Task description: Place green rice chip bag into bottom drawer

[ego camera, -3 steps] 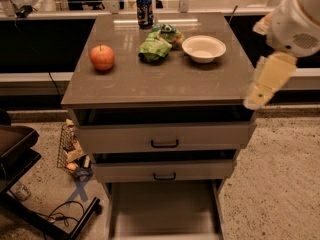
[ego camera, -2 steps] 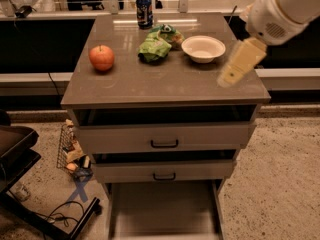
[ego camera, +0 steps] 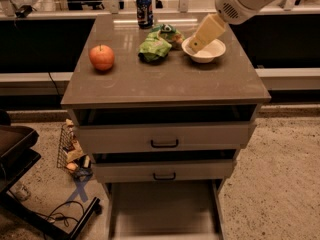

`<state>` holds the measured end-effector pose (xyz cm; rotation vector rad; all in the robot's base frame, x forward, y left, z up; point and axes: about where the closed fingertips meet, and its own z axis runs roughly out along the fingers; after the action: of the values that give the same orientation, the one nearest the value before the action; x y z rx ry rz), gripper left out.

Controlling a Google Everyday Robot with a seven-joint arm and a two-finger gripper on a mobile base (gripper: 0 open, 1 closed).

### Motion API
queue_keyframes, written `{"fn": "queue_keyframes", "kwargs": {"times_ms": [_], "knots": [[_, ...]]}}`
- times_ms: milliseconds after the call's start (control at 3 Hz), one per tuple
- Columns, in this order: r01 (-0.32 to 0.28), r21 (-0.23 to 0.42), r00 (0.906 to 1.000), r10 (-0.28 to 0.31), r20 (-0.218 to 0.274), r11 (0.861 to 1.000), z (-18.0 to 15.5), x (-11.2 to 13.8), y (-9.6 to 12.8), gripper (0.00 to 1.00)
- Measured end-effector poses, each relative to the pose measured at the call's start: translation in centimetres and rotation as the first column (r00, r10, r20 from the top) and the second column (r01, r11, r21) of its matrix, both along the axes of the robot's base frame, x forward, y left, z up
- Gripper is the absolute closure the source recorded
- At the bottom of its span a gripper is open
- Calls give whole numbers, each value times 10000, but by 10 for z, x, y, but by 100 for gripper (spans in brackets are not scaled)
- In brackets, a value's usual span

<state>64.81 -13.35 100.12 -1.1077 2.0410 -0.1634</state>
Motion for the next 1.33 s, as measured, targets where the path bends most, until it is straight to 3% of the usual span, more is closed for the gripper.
{"fn": "queue_keyframes", "kwargs": {"times_ms": [333, 667, 1000, 1333], "knots": [[613, 53, 9981, -614, 46, 9981, 1, 6, -6, 0], [422, -90, 9988, -419, 249, 9991, 2, 6, -2, 0], [-314, 353, 9979, 293, 584, 9989, -1, 39, 19, 0], [-1111, 992, 9902, 1187, -740, 9888, -65, 122, 77, 0]]}}
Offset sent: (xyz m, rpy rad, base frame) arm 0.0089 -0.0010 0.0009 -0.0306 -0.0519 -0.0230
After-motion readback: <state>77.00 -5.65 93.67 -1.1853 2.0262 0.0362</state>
